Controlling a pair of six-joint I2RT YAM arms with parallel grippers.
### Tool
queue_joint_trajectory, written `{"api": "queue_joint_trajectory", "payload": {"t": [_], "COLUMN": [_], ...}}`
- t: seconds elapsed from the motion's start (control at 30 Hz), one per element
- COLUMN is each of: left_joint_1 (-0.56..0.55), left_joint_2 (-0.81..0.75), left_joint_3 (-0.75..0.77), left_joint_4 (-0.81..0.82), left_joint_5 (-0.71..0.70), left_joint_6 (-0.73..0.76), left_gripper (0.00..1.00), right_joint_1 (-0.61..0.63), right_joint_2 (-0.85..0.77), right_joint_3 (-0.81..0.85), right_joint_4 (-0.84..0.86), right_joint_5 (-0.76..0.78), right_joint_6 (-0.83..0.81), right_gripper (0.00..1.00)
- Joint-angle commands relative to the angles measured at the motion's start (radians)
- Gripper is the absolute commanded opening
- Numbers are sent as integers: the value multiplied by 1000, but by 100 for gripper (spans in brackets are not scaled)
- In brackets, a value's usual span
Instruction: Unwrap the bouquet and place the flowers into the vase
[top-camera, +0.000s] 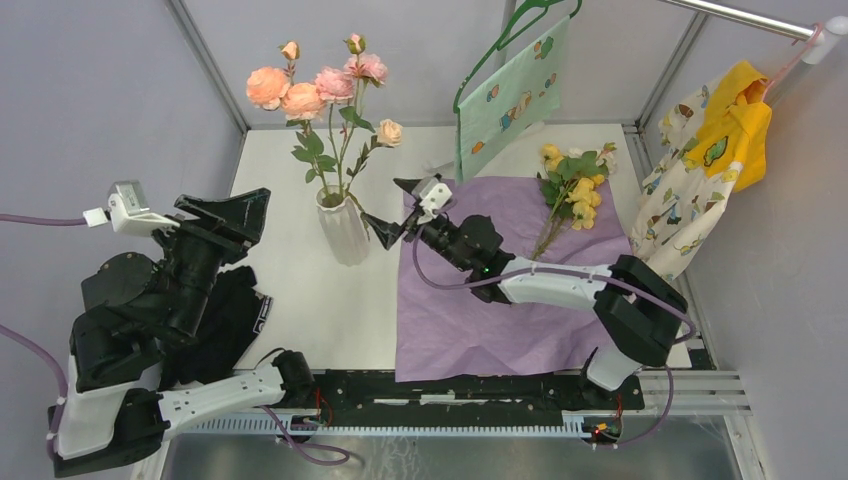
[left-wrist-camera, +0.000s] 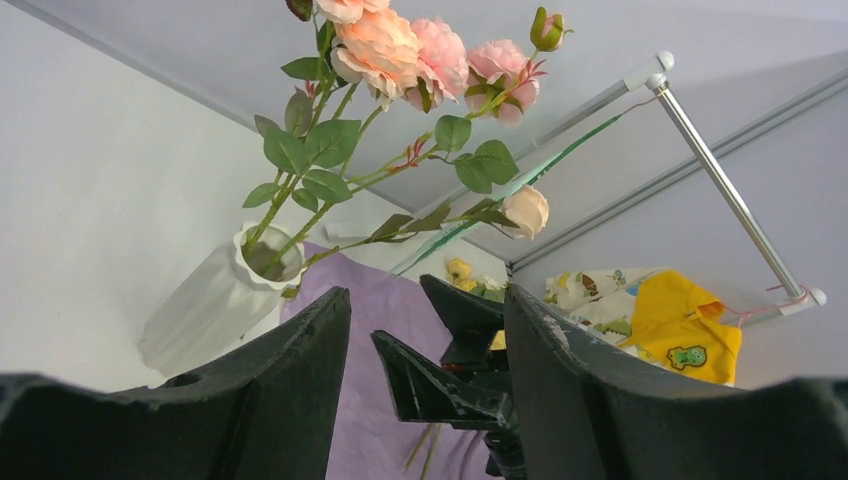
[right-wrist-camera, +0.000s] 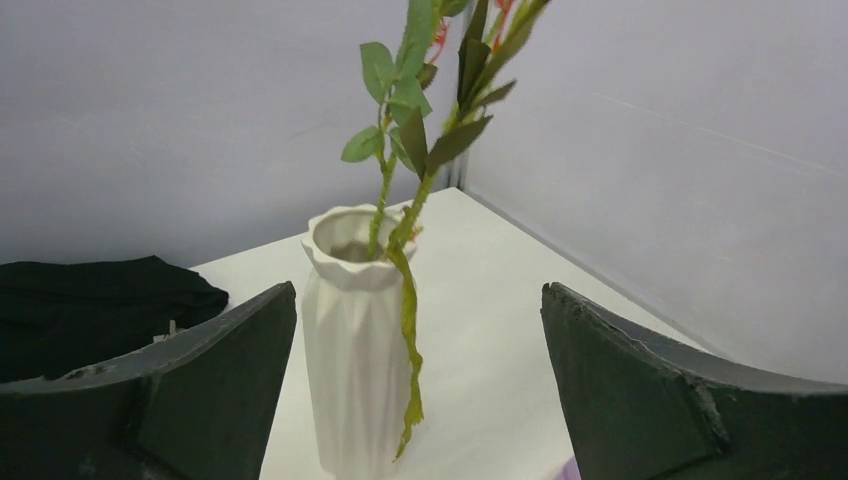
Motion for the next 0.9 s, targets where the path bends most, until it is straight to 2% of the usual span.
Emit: {"api": "queue_joint_trajectory", "payload": {"t": [0.0,0.17,0.23,0.27,0.37,0.53,0.63,0.73,0.87], "left_joint_1": [1,2,2,2,1,2,2,1,3], "left_joint_2": [14,50,69,80,112,142,143,136,122], "left_joint_3": [-26,-72,-87,-91,-99,-121,-134,-143,-159], "left_joint_4": [51,59,67,68,82,128,142,141,142], "left_joint_5": [-36,-49,-46,-41,-25,29,47,50,55], "left_joint_6": [42,64,66,67,71,88,91,95,109], "left_gripper": [65,65,65,65,64,63,63,63,64], "right_joint_1": [-1,-18,-66,-110,-308,-547,-613,-646,-666], "right_joint_2": [-143,-286,-328,-341,-313,-159,-29,89,171], "right_joint_3": [-119,-225,-232,-215,-125,32,155,246,262], "right_joint_4": [30,-159,-284,-401,-700,-883,-975,-1040,-1068], "right_joint_5": [172,605,728,766,717,546,470,428,393], "right_joint_6": [7,-23,32,102,300,371,385,402,432], "right_gripper": [97,89,83,75,60,58,54,44,42]}}
